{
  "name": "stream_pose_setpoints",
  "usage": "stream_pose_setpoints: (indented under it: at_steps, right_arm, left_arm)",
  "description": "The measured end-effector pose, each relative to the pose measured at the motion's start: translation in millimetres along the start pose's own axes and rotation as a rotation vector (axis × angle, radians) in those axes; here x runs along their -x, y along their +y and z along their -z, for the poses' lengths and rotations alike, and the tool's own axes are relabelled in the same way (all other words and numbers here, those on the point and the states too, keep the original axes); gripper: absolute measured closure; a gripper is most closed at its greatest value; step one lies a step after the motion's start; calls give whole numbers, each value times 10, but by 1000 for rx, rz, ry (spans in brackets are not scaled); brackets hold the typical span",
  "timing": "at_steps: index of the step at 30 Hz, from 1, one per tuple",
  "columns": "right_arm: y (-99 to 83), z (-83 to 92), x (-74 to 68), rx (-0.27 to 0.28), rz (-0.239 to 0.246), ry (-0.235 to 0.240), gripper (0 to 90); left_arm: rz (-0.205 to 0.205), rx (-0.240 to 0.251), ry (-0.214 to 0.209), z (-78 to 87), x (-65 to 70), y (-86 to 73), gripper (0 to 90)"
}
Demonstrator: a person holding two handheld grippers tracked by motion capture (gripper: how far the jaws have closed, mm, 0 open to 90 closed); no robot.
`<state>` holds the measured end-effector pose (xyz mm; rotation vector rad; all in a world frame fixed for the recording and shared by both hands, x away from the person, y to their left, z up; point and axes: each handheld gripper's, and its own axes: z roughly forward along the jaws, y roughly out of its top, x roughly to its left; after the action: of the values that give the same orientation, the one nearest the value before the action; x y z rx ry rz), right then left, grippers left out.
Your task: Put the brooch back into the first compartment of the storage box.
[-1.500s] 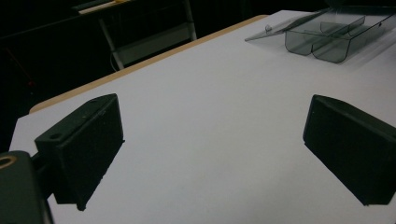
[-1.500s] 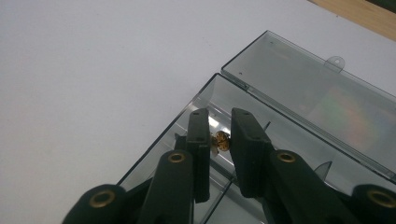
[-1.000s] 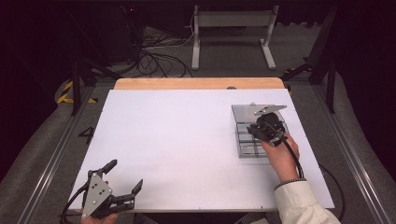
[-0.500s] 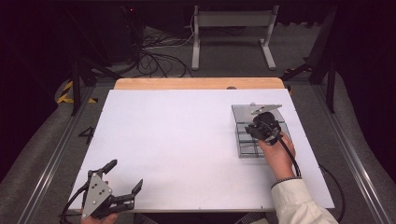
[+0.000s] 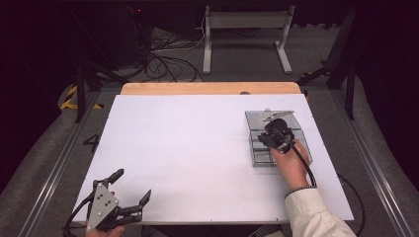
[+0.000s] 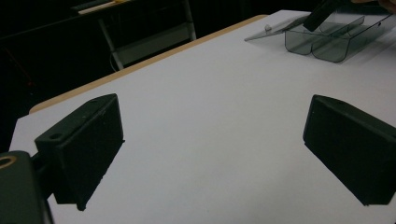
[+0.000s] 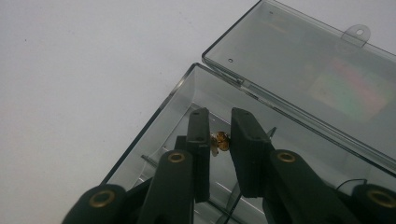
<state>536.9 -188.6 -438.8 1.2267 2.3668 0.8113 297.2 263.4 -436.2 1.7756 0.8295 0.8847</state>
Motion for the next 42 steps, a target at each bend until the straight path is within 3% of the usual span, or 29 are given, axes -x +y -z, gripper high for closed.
stream_pose_setpoints:
  at_steps: [9, 18, 29, 36, 42]
  right_arm:
    - [7, -38, -10, -14, 4, -8, 775]
    - [12, 27, -39, 10, 26, -19, 635]
    - [-5, 291, -121, 101, 51, 23, 376]
    - [-25, 436, -174, 143, 78, 42, 319]
    - [-39, 492, -193, 147, 87, 47, 261]
  left_arm:
    - [1, 1, 0, -2, 0, 1, 56]
    - [1, 0, 0, -4, -3, 2, 56]
    - [6, 2, 2, 1, -5, 1, 56]
    - [2, 1, 1, 4, 0, 3, 56]
    - [2, 0, 3, 2, -2, 2, 55]
